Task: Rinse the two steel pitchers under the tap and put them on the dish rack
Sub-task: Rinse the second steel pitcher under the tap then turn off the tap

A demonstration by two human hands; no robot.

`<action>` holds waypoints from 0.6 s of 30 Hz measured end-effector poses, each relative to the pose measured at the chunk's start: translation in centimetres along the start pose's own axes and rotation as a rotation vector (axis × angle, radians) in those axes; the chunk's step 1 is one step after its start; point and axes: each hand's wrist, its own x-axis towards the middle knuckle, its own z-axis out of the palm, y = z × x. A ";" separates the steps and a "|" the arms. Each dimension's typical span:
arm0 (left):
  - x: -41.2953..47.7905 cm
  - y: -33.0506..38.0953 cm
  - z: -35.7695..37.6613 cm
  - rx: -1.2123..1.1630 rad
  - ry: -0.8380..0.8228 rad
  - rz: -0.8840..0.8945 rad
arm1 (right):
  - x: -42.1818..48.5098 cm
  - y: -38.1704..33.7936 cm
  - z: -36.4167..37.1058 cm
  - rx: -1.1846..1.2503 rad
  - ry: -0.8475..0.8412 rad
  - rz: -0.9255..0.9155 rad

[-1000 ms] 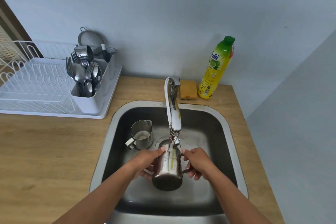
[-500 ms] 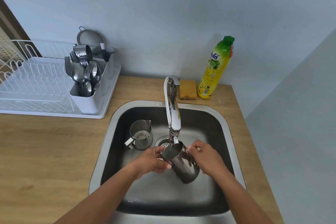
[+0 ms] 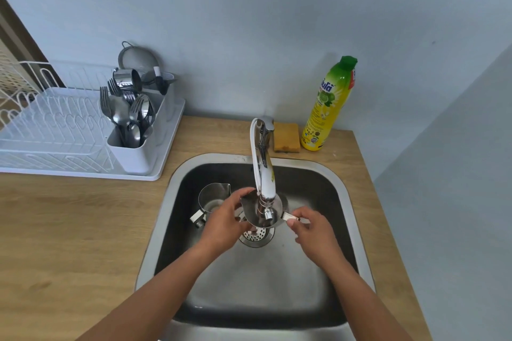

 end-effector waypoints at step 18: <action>-2.4 0.6 -3.9 0.277 0.035 0.127 | -0.2 1.2 4.0 0.403 -0.273 0.105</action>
